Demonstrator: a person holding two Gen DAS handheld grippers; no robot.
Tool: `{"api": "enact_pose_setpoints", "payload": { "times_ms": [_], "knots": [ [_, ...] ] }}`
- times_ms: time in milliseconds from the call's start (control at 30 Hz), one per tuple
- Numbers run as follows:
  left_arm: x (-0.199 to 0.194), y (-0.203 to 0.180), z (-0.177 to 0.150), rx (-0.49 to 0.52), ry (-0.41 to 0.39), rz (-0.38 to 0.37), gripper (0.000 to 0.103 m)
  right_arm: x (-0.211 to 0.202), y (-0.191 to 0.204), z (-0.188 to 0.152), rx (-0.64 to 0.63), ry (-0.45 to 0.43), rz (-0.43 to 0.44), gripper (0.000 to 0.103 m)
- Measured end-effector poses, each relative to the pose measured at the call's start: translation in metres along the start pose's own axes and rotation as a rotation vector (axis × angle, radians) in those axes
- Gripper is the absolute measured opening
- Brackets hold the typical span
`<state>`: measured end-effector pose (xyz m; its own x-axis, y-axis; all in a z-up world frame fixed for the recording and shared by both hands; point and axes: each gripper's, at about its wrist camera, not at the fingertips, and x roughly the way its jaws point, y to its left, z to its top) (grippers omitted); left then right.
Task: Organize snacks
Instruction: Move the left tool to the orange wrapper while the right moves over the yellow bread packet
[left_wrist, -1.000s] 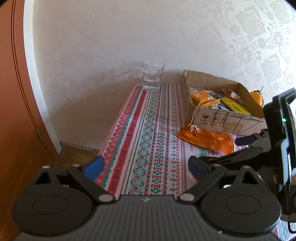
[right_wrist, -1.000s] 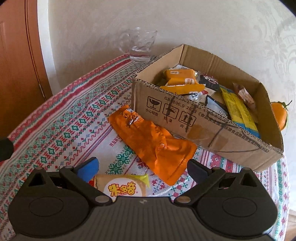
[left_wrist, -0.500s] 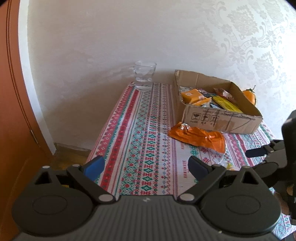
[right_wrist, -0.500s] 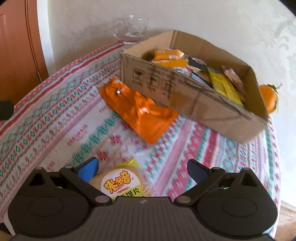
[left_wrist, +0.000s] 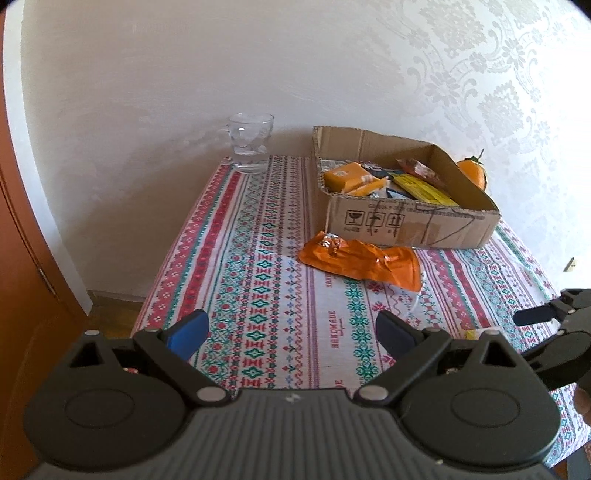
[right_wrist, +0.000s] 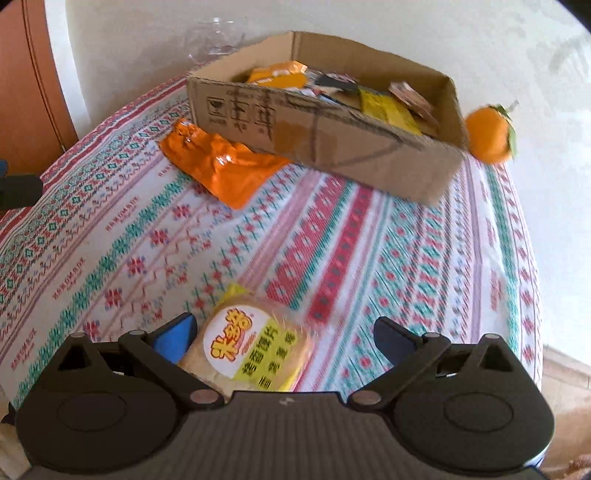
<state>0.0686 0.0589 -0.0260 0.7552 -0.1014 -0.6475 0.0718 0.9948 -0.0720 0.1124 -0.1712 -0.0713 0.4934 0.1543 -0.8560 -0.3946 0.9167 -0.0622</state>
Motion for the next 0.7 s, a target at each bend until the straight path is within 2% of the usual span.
{"api": "enact_pose_setpoints", "payload": {
  "times_ms": [167, 333, 500, 700],
  "knots": [
    [0.003, -0.006, 0.0, 0.012, 0.013, -0.008, 0.097, -0.005, -0.01, -0.013, 0.018, 0.018, 0.027, 0.103],
    [0.008, -0.013, 0.001, 0.028, 0.031, -0.024, 0.097, -0.007, -0.019, -0.019, 0.052, 0.008, 0.019, 0.103],
    [0.025, -0.022, 0.01, 0.033, 0.044, -0.053, 0.097, -0.01, -0.012, -0.024, -0.017, -0.017, 0.064, 0.103],
    [0.056, -0.046, 0.031, 0.075, 0.058, -0.086, 0.097, -0.012, -0.014, -0.026, -0.036, -0.047, 0.081, 0.103]
  ]
}}
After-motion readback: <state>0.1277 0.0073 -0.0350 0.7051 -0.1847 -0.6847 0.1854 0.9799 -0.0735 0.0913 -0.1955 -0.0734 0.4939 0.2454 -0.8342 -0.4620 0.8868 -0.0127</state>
